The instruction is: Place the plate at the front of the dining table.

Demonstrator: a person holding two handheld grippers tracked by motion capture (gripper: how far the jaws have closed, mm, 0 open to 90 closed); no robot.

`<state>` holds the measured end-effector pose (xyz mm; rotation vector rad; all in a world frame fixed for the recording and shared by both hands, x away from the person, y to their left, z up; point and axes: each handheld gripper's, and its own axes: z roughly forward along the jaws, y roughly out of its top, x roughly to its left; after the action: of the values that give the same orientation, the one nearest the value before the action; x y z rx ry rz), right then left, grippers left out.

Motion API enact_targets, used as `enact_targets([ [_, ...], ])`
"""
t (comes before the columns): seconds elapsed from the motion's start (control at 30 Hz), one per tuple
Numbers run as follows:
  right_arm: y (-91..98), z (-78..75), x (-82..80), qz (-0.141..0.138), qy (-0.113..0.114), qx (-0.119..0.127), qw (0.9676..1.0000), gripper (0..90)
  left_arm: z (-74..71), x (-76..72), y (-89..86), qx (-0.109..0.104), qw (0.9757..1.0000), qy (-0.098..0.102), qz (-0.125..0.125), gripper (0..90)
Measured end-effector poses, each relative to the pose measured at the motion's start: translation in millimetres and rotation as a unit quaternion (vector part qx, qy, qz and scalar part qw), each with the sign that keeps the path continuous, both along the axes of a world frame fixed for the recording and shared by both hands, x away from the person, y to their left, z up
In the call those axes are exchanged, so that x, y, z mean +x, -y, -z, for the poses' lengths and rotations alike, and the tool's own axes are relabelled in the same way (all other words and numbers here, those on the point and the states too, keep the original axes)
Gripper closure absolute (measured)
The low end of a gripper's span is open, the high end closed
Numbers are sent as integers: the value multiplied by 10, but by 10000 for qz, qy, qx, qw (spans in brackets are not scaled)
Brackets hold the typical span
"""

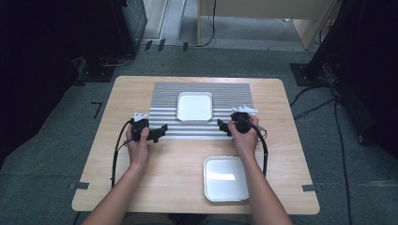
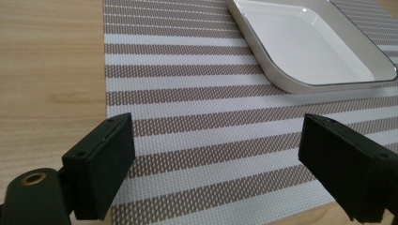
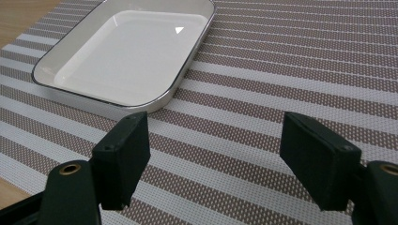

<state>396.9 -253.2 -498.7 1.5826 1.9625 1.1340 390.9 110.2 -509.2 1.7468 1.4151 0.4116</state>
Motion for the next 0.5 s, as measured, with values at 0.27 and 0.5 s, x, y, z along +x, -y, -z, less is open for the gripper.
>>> enact_targets([
  [0.27, 53, 34, -91, 40, 5, 48, 10000, 247, -2, -98, -99, 11, 10000, 67, -32, 109],
  [0.5, 126, 37, -186, 22, 85, -22, 10000, 247, 2, -187, -174, 46, 9999, 122, -28, 110],
])
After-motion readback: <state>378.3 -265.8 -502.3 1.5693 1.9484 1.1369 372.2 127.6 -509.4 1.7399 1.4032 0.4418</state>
